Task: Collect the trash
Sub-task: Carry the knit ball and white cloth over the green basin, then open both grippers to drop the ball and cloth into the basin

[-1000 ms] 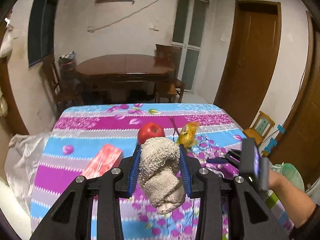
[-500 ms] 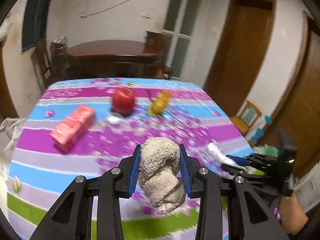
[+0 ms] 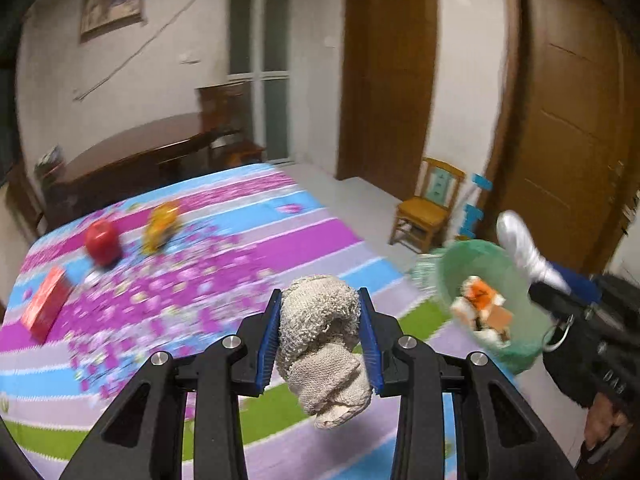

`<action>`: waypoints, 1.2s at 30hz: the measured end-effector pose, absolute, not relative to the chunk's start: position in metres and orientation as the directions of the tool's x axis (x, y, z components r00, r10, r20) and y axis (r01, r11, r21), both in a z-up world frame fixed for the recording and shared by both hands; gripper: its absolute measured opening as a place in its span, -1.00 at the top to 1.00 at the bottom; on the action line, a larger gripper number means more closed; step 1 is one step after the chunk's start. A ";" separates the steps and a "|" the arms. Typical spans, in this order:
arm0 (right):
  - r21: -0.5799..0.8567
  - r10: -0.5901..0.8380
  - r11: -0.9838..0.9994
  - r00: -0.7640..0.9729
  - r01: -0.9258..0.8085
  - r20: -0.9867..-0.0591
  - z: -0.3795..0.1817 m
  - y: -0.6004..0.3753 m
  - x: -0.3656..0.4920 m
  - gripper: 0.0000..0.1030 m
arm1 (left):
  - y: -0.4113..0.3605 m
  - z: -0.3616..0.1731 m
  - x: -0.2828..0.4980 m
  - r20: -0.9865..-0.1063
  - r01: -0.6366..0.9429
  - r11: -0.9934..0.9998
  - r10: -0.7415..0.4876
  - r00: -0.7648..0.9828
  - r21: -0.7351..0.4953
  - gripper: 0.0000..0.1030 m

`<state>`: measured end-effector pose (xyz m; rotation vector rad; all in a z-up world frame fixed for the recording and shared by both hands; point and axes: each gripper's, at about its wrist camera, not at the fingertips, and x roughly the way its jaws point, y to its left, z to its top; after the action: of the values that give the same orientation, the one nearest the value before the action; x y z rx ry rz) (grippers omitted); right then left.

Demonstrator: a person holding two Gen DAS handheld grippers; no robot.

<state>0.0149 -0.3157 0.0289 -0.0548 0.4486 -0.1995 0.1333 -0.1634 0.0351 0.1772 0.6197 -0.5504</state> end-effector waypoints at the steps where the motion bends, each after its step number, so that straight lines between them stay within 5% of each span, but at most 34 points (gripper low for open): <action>1: -0.098 -0.221 0.975 0.878 0.198 -0.424 0.033 -0.323 0.012 0.52 | -0.180 0.036 0.131 -0.594 0.559 0.829 -0.448 0.668 0.002 0.27; 17: -0.091 -0.457 0.874 0.743 0.478 -0.488 0.050 -0.445 -0.023 0.52 | -0.390 0.044 0.111 -0.623 0.781 0.623 -0.591 0.511 0.049 0.27; 36: -0.092 -0.444 0.867 0.677 0.490 -0.587 0.026 -0.470 -0.001 0.52 | -0.410 0.014 0.139 -0.677 0.807 0.586 -0.566 0.471 0.072 0.26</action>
<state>-0.0014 -0.4697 0.0263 0.0755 0.6397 -0.5256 0.1387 -0.4103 0.0141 0.4132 0.6544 -0.8707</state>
